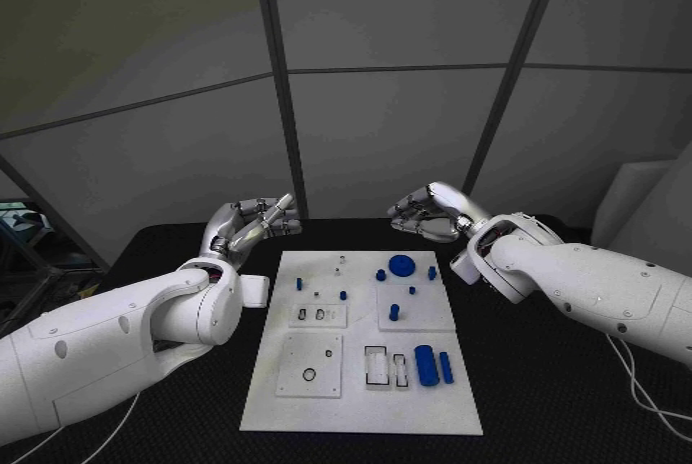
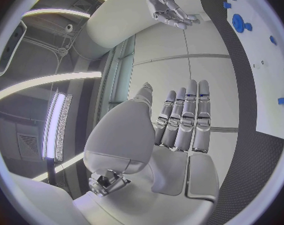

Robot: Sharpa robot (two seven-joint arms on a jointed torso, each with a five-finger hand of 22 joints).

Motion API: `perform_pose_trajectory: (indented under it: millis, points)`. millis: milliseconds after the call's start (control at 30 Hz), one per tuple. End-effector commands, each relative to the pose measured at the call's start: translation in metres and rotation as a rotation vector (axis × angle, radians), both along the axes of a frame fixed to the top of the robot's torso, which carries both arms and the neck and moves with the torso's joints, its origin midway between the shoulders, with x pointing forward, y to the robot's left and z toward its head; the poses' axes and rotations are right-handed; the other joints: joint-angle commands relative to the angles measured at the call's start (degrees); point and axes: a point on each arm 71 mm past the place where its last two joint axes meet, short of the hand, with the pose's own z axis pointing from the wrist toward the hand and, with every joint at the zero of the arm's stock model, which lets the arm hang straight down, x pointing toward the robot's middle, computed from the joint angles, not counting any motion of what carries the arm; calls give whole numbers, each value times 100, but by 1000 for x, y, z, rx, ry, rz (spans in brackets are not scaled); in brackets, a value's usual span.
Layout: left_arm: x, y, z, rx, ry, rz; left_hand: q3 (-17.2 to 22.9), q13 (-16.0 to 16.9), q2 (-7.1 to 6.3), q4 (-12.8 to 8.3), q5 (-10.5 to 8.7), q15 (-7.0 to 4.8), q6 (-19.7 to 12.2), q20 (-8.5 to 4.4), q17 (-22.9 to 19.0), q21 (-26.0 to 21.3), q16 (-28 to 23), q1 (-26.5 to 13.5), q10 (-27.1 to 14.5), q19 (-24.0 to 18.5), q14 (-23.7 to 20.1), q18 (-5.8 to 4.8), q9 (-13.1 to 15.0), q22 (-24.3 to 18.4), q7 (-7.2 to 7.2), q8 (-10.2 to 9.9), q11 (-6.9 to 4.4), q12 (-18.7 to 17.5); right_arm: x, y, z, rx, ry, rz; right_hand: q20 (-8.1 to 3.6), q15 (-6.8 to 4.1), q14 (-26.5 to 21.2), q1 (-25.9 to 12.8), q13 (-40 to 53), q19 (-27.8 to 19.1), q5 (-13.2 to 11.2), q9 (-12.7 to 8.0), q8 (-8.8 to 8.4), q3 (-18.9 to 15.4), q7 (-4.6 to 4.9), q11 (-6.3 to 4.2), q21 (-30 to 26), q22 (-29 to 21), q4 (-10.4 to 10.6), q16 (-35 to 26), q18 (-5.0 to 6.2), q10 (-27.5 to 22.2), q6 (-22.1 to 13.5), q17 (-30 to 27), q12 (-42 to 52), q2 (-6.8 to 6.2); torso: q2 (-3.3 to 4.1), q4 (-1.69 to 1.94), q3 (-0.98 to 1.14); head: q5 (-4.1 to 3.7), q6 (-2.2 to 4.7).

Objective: Assemble the parts on the task board

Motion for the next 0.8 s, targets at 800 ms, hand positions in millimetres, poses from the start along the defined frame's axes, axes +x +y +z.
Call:
perform_pose_trajectory:
  millis: [800]
  points:
    - [-31, -25, 17, -32, -25, -175, -51, -28, -16, -115, -36, 33, 71, 23, 67, -86, -228, 101, 51, 33, -14, -144, -34, -76, 32, -146, 29, -190, 0, 28, 4, -679, -95, -31, -663, -473, 1933, -124, 30, 1439, -160, 4, -304, 39, -259, -251, 3186, 1945, 356, 5216, 43, -34, 238, 4487, -127, -580, 738, 220, -100, -237, 104]
